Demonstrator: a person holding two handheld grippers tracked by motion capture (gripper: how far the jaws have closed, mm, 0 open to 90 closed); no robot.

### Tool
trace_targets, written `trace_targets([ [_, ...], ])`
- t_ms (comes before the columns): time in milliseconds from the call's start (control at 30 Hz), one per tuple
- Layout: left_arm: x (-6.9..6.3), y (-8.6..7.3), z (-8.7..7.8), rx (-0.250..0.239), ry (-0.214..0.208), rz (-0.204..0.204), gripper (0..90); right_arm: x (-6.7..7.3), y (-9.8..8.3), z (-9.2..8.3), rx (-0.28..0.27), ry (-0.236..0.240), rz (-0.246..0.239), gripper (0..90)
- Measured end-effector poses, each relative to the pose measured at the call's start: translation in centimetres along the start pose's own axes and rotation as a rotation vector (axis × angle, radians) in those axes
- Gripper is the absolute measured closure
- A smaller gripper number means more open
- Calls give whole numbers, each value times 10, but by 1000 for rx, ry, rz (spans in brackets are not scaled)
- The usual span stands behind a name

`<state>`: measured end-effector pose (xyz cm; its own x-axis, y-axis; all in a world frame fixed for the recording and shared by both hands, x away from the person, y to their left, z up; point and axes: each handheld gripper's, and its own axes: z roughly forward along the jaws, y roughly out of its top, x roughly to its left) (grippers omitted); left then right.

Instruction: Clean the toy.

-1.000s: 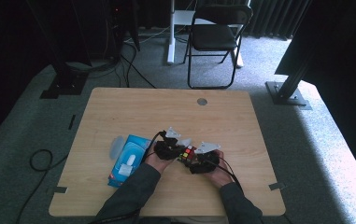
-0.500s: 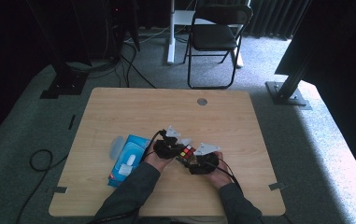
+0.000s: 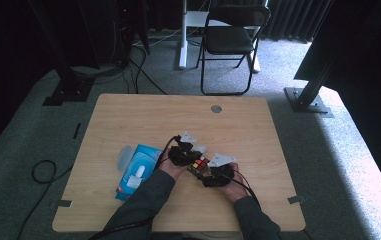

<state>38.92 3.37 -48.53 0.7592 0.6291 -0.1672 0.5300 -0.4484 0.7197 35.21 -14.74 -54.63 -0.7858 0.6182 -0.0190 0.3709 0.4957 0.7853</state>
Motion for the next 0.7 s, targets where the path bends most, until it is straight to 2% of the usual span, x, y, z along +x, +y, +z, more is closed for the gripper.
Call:
trace_targets([
  [67,-2,1,-3,-10,-12,-10,847,0,0,0,2,3,3,336],
  [200,-5,5,-13,-68,-88,-54,861,-1,0,0,3,5,3,336],
  [300,-6,3,-10,-40,-80,-60,860,-1,0,0,3,5,4,336],
  [467,-5,-7,-6,20,-96,-54,751,-1,0,0,3,8,6,335],
  [567,-6,-8,-10,6,-105,-62,686,-1,0,1,4,10,6,334],
  [700,-7,-7,-18,-22,-114,-49,660,-1,0,1,5,10,6,334],
])
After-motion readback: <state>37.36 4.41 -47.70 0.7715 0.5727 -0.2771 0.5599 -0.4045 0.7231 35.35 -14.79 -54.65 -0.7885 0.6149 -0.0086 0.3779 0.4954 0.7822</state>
